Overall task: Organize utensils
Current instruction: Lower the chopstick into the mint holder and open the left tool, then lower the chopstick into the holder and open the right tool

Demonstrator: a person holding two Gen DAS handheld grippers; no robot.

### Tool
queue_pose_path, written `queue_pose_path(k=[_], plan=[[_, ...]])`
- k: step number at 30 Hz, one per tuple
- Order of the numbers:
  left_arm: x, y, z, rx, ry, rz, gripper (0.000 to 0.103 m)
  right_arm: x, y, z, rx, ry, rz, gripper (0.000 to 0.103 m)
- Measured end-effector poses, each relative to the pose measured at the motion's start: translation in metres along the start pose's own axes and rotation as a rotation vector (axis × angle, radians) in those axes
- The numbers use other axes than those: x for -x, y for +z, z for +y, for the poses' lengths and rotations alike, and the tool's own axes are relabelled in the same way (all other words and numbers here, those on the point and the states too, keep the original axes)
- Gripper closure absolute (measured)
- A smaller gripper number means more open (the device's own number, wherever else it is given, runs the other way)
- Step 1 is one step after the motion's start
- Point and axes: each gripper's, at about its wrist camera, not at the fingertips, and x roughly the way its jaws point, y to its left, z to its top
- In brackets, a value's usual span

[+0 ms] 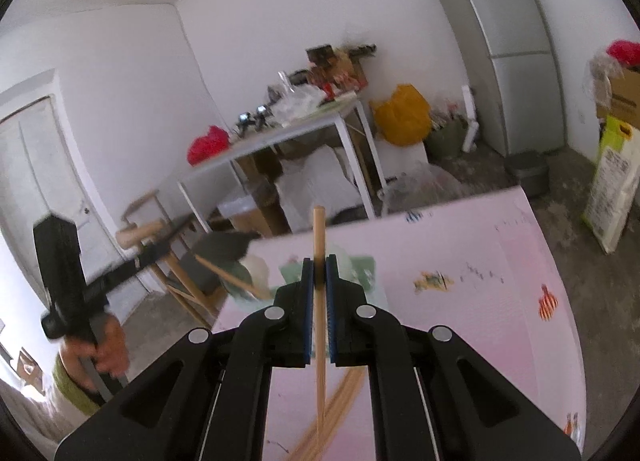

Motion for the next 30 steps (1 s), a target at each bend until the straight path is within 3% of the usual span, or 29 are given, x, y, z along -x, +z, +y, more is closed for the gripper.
queue_pose_path(k=[5, 16, 22, 30], plan=[[0.013, -0.023, -0.003, -0.028, -0.012, 0.035, 0.036, -0.003, 0.031, 0.024, 0.058, 0.040, -0.075, 0.097], [0.020, -0.070, 0.007, -0.040, 0.082, 0.125, 0.024, -0.025, 0.085, 0.063, 0.157, 0.086, -0.197, 0.097], [0.021, -0.084, 0.003, -0.060, 0.125, 0.127, 0.016, -0.060, 0.090, 0.063, 0.143, 0.064, -0.199, 0.097], [0.014, -0.098, -0.003, -0.071, 0.151, 0.152, 0.012, -0.107, 0.066, 0.058, 0.181, -0.018, -0.151, 0.097]])
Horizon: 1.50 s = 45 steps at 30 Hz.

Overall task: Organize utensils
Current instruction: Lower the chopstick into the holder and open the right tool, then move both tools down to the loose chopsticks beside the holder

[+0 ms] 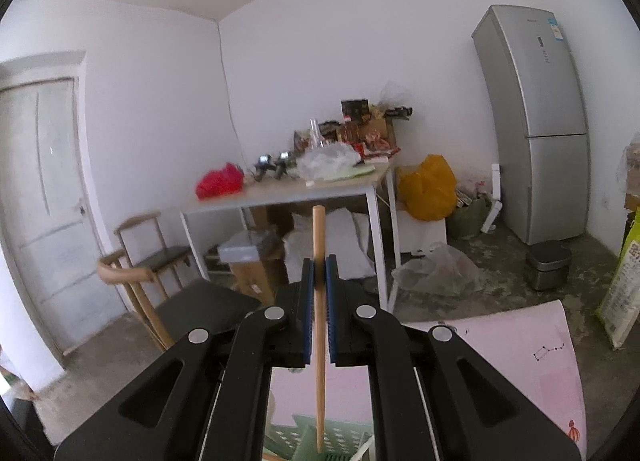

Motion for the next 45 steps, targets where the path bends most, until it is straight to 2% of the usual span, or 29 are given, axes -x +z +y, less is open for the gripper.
queue_pose_path(k=[6, 9, 10, 11, 12, 15, 22, 25, 28, 31, 33, 35, 40, 42, 45], plan=[[-0.007, -0.006, -0.002, 0.006, -0.001, 0.025, 0.010, -0.029, -0.027, -0.004, 0.036, -0.004, 0.143, 0.097], [-0.010, -0.007, -0.003, 0.013, 0.001, 0.035, 0.009, -0.033, -0.031, -0.005, 0.058, -0.021, 0.182, 0.095], [-0.011, -0.008, -0.003, 0.017, 0.000, 0.039, 0.009, -0.033, -0.029, -0.007, 0.055, -0.024, 0.180, 0.090], [-0.011, -0.008, -0.003, 0.020, 0.000, 0.042, 0.009, -0.030, -0.027, -0.009, 0.048, -0.022, 0.171, 0.085], [-0.012, -0.009, -0.003, 0.024, -0.001, 0.045, 0.009, -0.027, -0.024, -0.011, 0.044, -0.021, 0.159, 0.076], [-0.014, -0.010, -0.003, 0.037, -0.005, 0.052, 0.008, -0.008, -0.013, -0.017, 0.034, -0.030, 0.101, 0.066], [-0.020, -0.012, -0.003, 0.063, -0.019, 0.066, 0.008, 0.056, 0.005, -0.031, -0.021, -0.024, -0.040, 0.061], [-0.022, -0.014, -0.003, 0.061, -0.022, 0.073, 0.008, 0.088, 0.002, -0.032, -0.040, -0.002, -0.074, 0.059], [-0.023, -0.016, -0.001, 0.059, -0.040, 0.082, 0.008, 0.117, -0.014, -0.034, -0.058, 0.022, -0.063, 0.057], [-0.029, -0.019, -0.002, 0.045, -0.035, 0.105, 0.008, 0.127, -0.040, -0.036, -0.081, 0.012, 0.009, 0.057], [-0.038, -0.022, -0.002, 0.031, 0.003, 0.149, 0.008, 0.125, -0.062, -0.039, -0.097, -0.018, 0.084, 0.057], [-0.049, -0.026, -0.003, 0.018, 0.072, 0.208, 0.008, 0.114, -0.095, -0.045, -0.162, -0.031, 0.202, 0.057], [-0.068, -0.041, -0.011, -0.040, 0.175, 0.305, 0.008, 0.083, -0.185, -0.044, -0.249, -0.126, 0.504, 0.057], [-0.077, -0.049, -0.016, -0.071, 0.204, 0.349, 0.008, 0.074, -0.212, -0.043, -0.278, -0.128, 0.589, 0.063], [-0.082, -0.056, -0.018, -0.078, 0.220, 0.385, 0.008, 0.068, -0.235, -0.041, -0.312, -0.121, 0.652, 0.070]])
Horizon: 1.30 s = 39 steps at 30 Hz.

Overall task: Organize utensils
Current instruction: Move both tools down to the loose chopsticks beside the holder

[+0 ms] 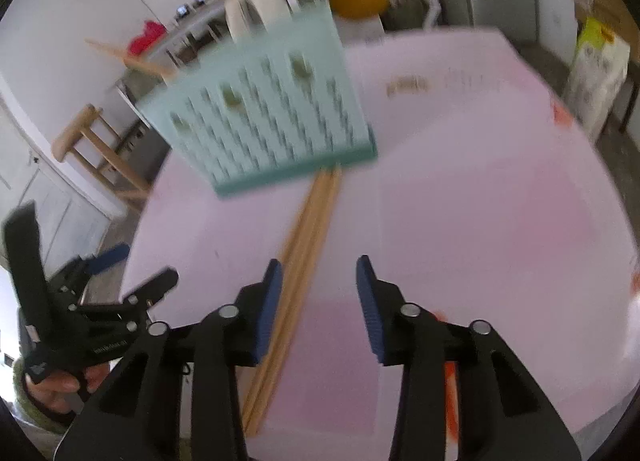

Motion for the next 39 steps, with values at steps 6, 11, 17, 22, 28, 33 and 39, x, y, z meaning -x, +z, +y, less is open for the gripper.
queue_pose_path(k=[6, 11, 17, 22, 28, 33, 39], plan=[[-0.012, -0.003, -0.005, -0.003, 0.023, 0.049, 0.008, -0.011, -0.007, 0.010, 0.034, 0.001, 0.022, 0.079], [-0.018, -0.006, -0.006, 0.001, 0.035, 0.073, 0.008, -0.016, -0.011, 0.013, 0.040, 0.004, 0.035, 0.083], [-0.021, -0.008, -0.008, 0.005, 0.044, 0.096, 0.008, -0.025, -0.013, 0.018, 0.048, -0.014, 0.048, 0.088], [-0.025, -0.010, -0.006, 0.017, 0.047, 0.110, 0.008, -0.028, -0.011, 0.023, 0.056, -0.026, 0.051, 0.091], [-0.028, -0.010, -0.005, 0.023, 0.047, 0.120, 0.008, -0.029, -0.010, 0.025, 0.062, -0.035, 0.048, 0.092], [-0.029, -0.009, -0.004, 0.027, 0.052, 0.123, 0.008, -0.030, -0.009, 0.026, 0.066, -0.047, 0.050, 0.093], [-0.029, -0.009, -0.003, 0.028, 0.053, 0.122, 0.008, -0.029, -0.008, 0.026, 0.088, -0.086, 0.053, 0.094]])
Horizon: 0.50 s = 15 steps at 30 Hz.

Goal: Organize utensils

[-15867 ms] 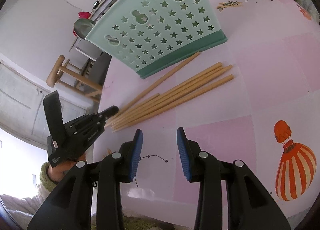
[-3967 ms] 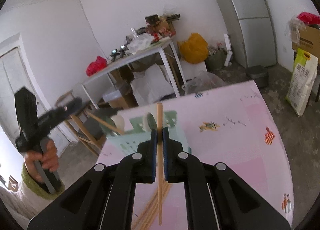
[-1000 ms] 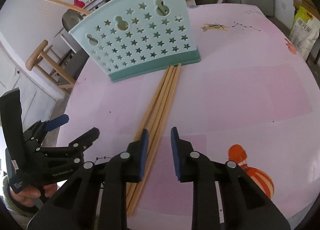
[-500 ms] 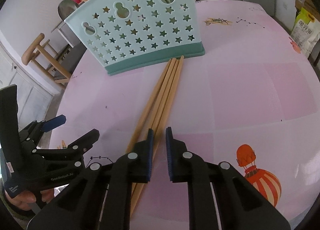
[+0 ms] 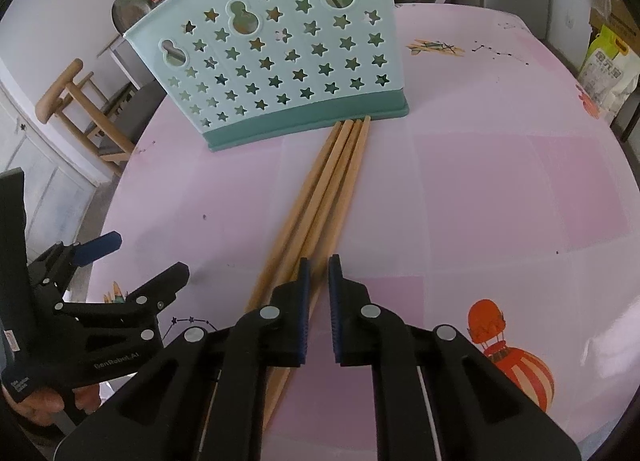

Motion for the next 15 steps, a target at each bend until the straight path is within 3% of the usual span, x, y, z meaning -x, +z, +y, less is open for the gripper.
queue_pose_path(k=[15], plan=[[0.0023, 0.0007, 0.0004, -0.002, 0.002, -0.004, 0.008, 0.0039, 0.0005, -0.0070, 0.001, -0.048, 0.004, 0.095]])
